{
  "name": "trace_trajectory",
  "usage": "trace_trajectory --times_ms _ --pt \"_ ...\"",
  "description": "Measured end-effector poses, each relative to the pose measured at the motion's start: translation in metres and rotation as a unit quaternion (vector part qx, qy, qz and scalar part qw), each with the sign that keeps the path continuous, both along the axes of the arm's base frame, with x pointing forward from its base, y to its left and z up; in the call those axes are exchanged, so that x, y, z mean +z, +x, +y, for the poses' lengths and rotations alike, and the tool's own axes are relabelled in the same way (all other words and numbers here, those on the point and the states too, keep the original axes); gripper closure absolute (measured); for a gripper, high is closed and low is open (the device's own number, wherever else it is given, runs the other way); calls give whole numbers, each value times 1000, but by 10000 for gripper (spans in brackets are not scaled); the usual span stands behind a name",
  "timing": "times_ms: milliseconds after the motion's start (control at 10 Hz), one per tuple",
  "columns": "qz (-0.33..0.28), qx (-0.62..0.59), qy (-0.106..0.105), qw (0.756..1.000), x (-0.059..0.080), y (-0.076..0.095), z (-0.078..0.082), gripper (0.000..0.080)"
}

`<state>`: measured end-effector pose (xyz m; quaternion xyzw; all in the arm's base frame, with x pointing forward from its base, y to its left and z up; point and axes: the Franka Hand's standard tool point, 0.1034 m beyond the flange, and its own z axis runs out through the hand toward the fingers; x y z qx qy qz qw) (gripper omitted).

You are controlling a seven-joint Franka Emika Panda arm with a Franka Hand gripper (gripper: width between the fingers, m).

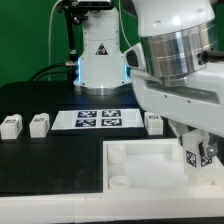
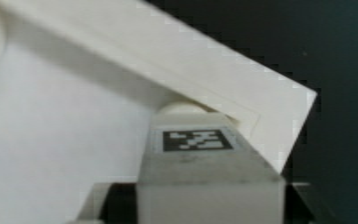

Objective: Assemble one leg

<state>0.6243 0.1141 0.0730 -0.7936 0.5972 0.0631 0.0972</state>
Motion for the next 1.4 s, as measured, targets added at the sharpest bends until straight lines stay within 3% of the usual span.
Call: trace_trajectory --times_ms 300,500,600,700,800,900,1200,1300,1400 --pt "19 -90 4 996 1 0 8 505" --pt "10 -47 3 999 0 -1 9 506" --pt "10 -46 3 999 0 -1 9 327" --pt "-4 12 1 1000 -1 -2 10 327" --pt "-25 111 -3 993 -1 -2 8 187" --pt "-40 210 -12 977 0 -2 7 187" --pt "-76 340 -17 937 -2 -1 5 151" --pt "-89 407 -21 909 -2 -1 4 151" --pt "-100 489 -36 866 -1 2 1 150"
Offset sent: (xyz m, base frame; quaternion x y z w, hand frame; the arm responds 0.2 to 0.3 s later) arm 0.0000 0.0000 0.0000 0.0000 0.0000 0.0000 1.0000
